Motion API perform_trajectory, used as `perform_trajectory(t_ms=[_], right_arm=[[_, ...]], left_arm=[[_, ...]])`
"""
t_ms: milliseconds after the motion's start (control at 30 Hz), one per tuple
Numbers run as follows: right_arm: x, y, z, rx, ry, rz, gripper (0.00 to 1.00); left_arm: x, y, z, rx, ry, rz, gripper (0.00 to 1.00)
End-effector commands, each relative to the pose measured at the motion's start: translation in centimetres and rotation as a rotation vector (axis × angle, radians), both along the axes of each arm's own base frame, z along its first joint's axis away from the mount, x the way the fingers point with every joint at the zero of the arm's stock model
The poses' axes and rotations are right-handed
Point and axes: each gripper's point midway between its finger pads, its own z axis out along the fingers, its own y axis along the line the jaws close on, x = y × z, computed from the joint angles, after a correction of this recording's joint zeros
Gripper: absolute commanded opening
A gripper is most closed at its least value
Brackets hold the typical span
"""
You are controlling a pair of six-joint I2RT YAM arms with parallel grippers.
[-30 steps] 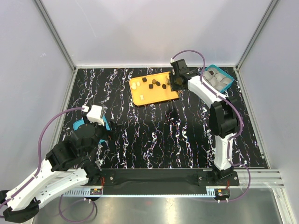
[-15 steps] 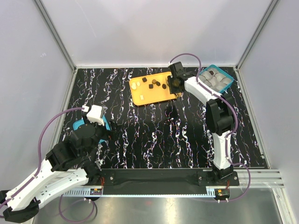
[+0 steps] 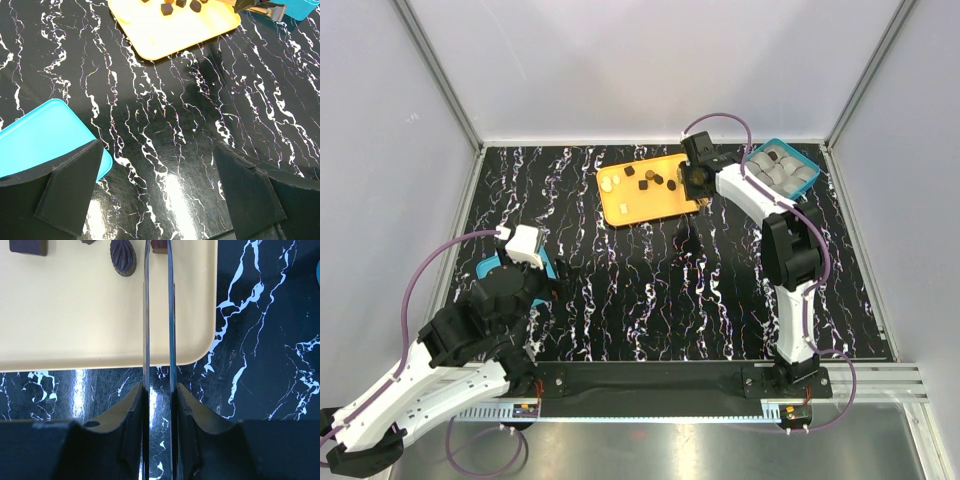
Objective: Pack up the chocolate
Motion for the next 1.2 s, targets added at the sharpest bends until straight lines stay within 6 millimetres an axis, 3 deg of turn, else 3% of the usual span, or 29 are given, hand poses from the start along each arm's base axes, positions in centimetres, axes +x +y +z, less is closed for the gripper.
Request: perform_trajectory(t_ms=[0, 200, 333, 433, 467, 567, 700, 800, 933, 1000, 1033, 1167], right_arm=[[0.4, 0.5, 6.1, 0.034, -0.124, 0.011, 0.27], [-0.3, 0.0, 8.9, 0.059, -0.157, 0.027, 0.25], [-0.5, -1.6, 10.9, 0.083, -0.183, 0.001, 0.25], [-0.4, -4.3, 12.2, 0.084, -0.201, -0.049, 0.25], [-0.2, -6.2, 13.0, 0.093, -0.218, -0.087, 0.25], [-0.3, -9.1, 13.4, 0.118, -0.217, -0.143, 0.25], [-0.3, -14.7, 13.4, 0.111, -0.219, -0.265, 0.25], [-0.1, -17.5, 13.0, 0.101, -0.212, -0.344, 0.25], [0.2, -20.5, 11.1, 0.084, -0.164, -0.438, 0.25], [0.5, -21.2, 10.8, 0.085, -0.158, -0.456, 0.25], [0.6, -22.8, 10.3, 0.08, -0.15, -0.493, 0.25], [1.3, -24.1, 9.6, 0.074, -0.139, -0.518, 0.25]], left_arm=[[0.4, -0.2, 0.9, -0.023, -0.032, 0.011, 0.99], [0.4, -0.2, 0.9, -0.021, -0.031, 0.011, 0.99], [0.4, -0.2, 0.9, -0.024, -0.032, 0.008, 0.99], [0.4, -0.2, 0.8, -0.024, -0.029, 0.007, 0.99], [0.4, -0.2, 0.9, -0.024, -0.031, 0.007, 0.99], [0.4, -0.3, 0.9, -0.024, -0.03, 0.004, 0.99], [0.3, -0.3, 0.9, -0.025, -0.029, 0.001, 0.99], [0.4, -0.4, 0.8, -0.024, -0.028, -0.001, 0.99], [0.4, -0.4, 0.8, -0.023, -0.026, 0.001, 0.99], [0.4, -0.3, 0.8, -0.023, -0.026, 0.003, 0.99], [0.4, -0.4, 0.8, -0.024, -0.027, 0.003, 0.99], [0.4, -0.4, 0.7, -0.019, -0.025, 0.002, 0.99]])
